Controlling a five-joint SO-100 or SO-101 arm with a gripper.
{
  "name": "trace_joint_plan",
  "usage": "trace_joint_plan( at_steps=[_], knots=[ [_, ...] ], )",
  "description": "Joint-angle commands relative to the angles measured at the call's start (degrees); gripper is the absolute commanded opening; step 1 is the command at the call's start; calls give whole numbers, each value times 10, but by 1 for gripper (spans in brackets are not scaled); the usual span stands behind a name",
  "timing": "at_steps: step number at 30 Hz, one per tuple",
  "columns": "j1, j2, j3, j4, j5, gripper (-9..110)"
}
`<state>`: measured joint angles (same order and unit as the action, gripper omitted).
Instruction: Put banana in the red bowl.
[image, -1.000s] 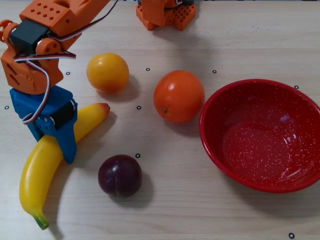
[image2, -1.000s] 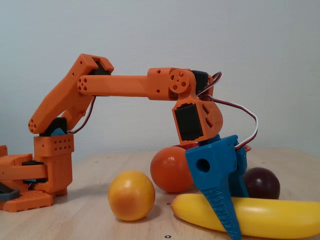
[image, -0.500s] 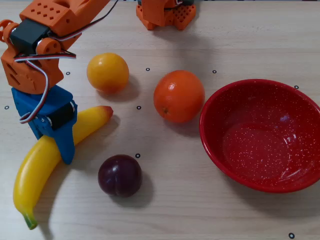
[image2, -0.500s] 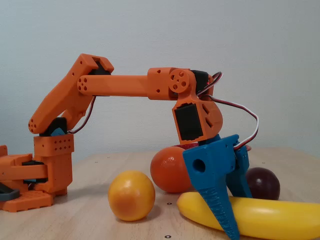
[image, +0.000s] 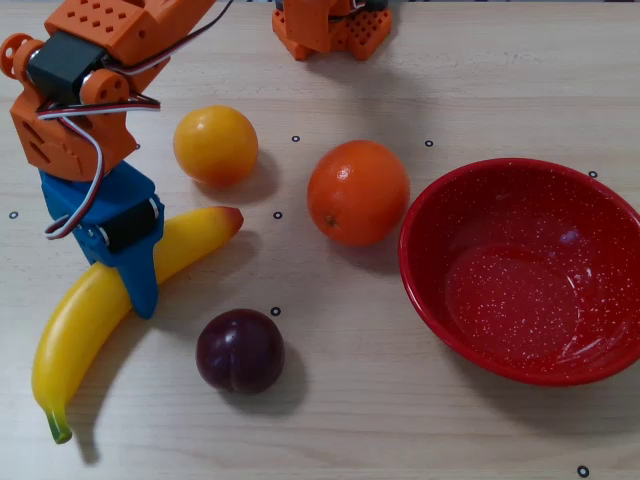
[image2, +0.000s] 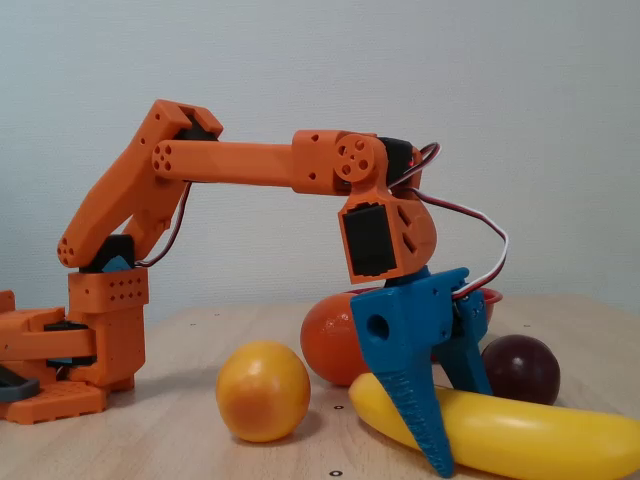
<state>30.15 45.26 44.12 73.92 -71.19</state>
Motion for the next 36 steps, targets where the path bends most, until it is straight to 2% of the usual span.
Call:
trace_joint_plan(
  at_steps=[1,15,23,30,36],
  knots=[
    [-4,142,-21,-14,12,0],
    [3,330,151,-93,6,0],
    [-12,474,278,-134,45,0],
    [-36,588,348,-114,88,0],
    [-72,625,314,-40,134,0]
  ],
)
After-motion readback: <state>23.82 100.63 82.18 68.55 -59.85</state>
